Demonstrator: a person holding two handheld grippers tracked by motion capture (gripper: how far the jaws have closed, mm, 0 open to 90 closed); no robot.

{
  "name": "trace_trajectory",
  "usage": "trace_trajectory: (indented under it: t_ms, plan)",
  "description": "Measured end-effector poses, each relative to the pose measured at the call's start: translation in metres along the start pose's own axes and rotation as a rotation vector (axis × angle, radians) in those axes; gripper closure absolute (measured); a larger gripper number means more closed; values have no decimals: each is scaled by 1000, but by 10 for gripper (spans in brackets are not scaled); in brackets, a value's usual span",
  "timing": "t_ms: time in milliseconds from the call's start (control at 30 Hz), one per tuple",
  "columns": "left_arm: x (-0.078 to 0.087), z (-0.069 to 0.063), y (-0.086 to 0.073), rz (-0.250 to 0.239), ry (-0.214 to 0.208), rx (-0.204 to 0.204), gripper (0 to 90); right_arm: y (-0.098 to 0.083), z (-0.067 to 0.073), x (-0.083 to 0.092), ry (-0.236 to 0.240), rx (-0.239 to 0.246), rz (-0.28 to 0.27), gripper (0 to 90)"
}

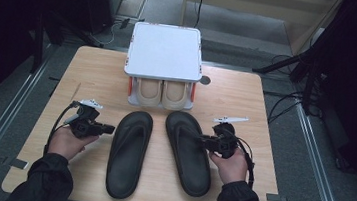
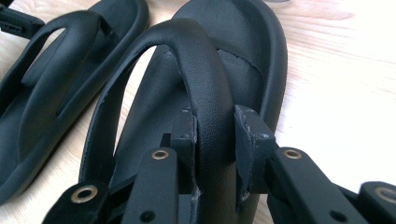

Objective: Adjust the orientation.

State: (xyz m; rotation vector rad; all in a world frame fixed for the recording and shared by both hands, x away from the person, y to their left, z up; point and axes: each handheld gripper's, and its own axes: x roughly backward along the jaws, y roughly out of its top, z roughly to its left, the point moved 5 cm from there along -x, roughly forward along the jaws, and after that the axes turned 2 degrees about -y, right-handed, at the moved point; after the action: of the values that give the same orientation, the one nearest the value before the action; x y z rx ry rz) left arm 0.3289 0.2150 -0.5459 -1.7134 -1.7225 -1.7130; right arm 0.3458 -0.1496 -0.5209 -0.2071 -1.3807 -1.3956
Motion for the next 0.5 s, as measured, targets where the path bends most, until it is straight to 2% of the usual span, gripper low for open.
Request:
trace_trajectory:
  t_ms: [267,333,500]
  plan:
    - [-7,-3,-1,42,-5,-12,884,0,7,-15,10,15,26,718]
    - [-8,-5,-1,45,2,-20,886,0,10,-19,14,23,26,718]
    - [-10,-8,-1,52,-12,-22,886,0,13,-25,21,22,31,716]
